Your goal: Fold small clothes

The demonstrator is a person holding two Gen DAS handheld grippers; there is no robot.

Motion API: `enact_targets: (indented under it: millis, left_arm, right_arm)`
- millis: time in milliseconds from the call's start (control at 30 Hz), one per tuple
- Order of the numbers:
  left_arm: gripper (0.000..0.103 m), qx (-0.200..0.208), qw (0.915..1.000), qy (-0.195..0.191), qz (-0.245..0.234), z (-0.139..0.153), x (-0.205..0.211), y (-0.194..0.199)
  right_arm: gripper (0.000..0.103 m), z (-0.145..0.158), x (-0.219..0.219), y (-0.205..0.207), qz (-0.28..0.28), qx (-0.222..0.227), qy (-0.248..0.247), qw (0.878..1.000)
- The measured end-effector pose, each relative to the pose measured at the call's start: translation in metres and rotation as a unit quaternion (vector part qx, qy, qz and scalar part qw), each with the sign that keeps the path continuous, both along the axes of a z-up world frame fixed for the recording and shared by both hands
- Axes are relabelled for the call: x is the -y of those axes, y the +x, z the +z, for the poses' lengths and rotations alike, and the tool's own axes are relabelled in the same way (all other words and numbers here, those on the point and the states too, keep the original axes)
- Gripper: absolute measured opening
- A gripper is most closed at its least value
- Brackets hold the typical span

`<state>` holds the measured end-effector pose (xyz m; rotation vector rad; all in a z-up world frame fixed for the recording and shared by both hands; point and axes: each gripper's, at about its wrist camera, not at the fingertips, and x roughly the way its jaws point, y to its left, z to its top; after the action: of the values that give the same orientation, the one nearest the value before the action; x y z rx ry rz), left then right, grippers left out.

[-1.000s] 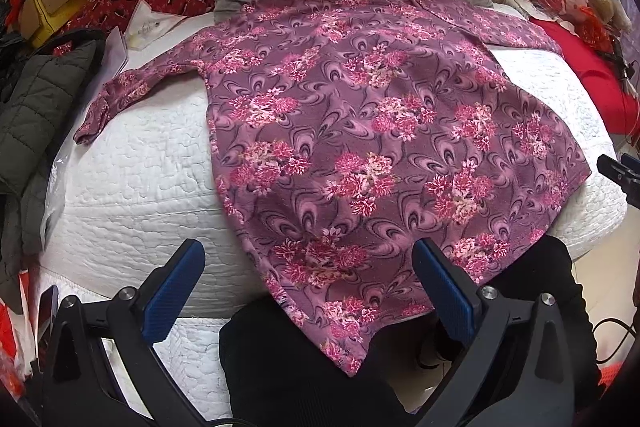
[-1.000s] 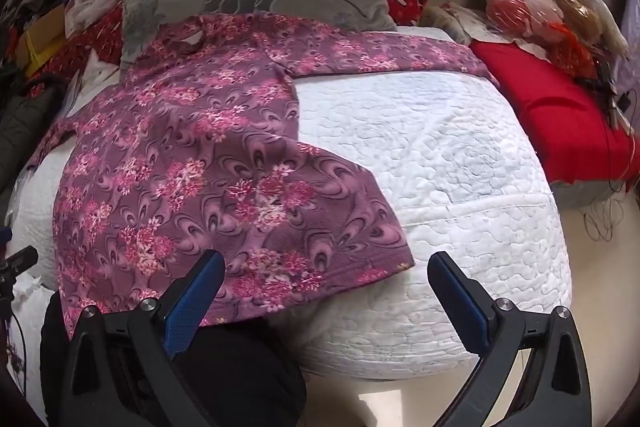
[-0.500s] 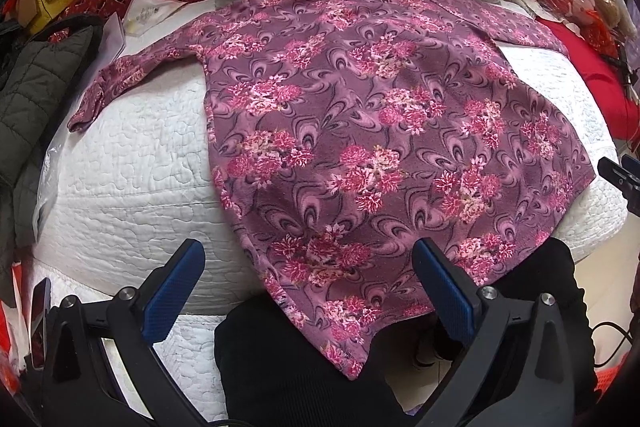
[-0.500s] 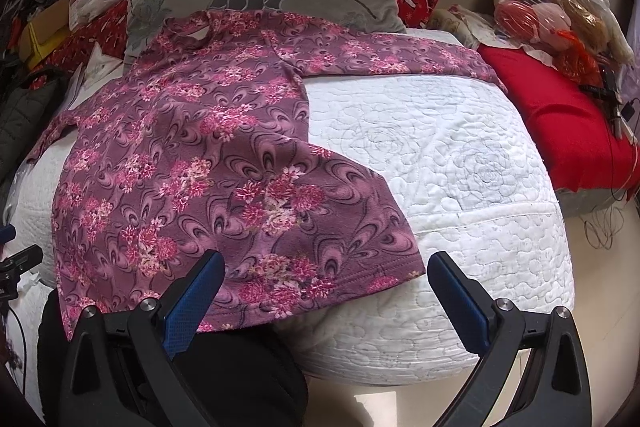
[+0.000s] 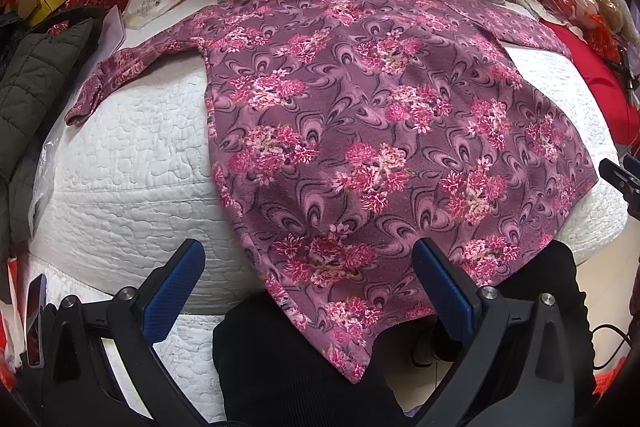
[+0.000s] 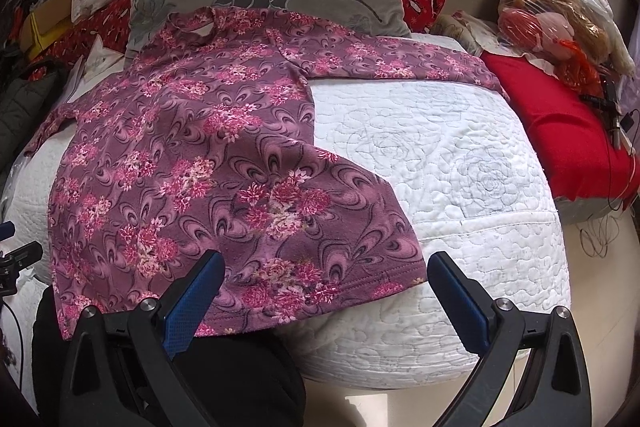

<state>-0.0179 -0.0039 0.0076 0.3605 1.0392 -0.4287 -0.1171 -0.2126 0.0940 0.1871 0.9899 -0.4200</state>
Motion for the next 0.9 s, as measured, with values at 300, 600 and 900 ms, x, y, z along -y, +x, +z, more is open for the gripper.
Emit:
enact_targets:
  millis: [300,600,900]
  left_arm:
    - [0.103,-0.003,1.0000,-0.002,0.008,-0.0016,-0.0054,0.0000]
    - [0.103,-0.004,0.9999,0.000,0.012,-0.0010,-0.0079,-0.0013]
    - [0.103,-0.001,1.0000,0.000,0.010,0.0017,-0.0040,-0.0057]
  right_arm:
    - [0.101,0.0002,-0.0020,0.0002,0.003,0.001,-0.002,1.000]
    - [0.101,0.0038,0.0011,-0.0042,0.000,0.011,0.002,1.000]
    - [0.101,0.0053,0.0033,-0.0070,-0.001,0.021,0.007,1.000]
